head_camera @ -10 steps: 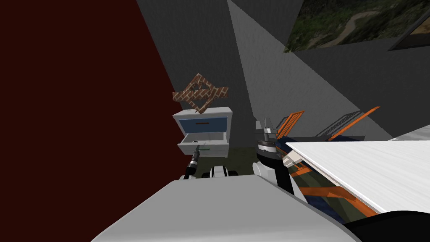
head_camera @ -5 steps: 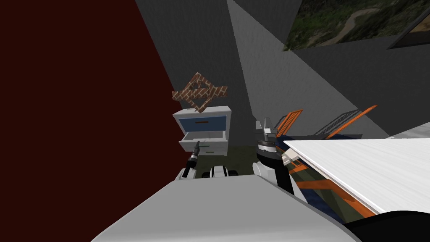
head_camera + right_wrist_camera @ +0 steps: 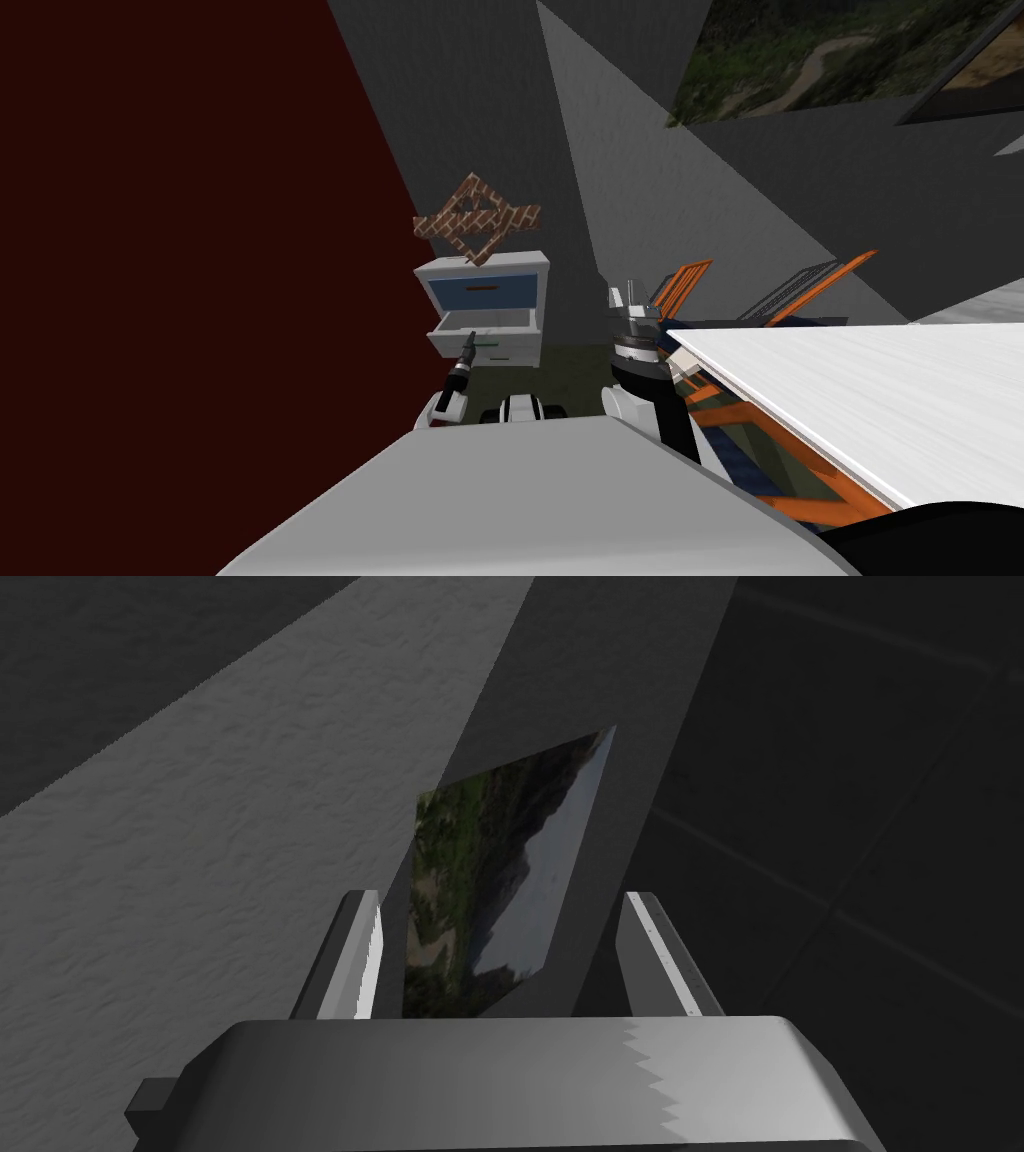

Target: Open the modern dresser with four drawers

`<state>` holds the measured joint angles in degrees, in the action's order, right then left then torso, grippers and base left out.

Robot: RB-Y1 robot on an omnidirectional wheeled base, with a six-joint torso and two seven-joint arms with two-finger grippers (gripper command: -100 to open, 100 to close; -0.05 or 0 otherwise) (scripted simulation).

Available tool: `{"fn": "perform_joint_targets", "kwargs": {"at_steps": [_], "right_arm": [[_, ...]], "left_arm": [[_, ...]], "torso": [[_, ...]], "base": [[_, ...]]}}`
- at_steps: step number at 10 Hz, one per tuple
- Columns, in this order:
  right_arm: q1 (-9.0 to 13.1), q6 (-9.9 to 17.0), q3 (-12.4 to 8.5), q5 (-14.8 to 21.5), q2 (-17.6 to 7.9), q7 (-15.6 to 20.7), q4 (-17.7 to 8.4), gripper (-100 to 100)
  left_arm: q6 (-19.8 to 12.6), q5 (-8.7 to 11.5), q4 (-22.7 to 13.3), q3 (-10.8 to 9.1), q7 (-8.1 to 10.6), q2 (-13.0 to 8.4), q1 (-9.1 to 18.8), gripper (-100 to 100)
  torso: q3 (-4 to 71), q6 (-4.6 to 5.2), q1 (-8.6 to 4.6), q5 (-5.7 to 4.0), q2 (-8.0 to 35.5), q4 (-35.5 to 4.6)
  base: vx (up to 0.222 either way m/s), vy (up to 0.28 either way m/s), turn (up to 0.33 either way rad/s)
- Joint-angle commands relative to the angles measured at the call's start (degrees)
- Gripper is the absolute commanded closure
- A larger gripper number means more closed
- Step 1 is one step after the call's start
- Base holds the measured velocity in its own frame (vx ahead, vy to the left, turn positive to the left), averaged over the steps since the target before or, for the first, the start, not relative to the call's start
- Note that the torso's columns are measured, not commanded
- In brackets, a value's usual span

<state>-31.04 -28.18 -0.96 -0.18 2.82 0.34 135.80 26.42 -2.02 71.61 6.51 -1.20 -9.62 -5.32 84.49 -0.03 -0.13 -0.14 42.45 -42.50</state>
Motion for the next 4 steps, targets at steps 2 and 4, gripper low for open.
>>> {"fn": "perform_joint_targets", "kwargs": {"at_steps": [2,4], "right_arm": [[0.0,0.0,0.0,0.0,0.0,0.0,0.0,0],[0.0,0.0,0.0,0.0,0.0,0.0,0.0,0]], "left_arm": [[-0.1,0.0,-0.1,0.02,0.01,0.0,-0.1,0],[-0.2,0.0,-0.2,0.02,0.02,0.0,-0.2,0]], "torso": [[0.1,0.03,0.07,0.08,-0.1,0.1],[0.1,0.03,0.11,0.11,-0.1,0.2]], "base": [[0.0,0.0,0.0],[0.0,0.0,0.0]]}}
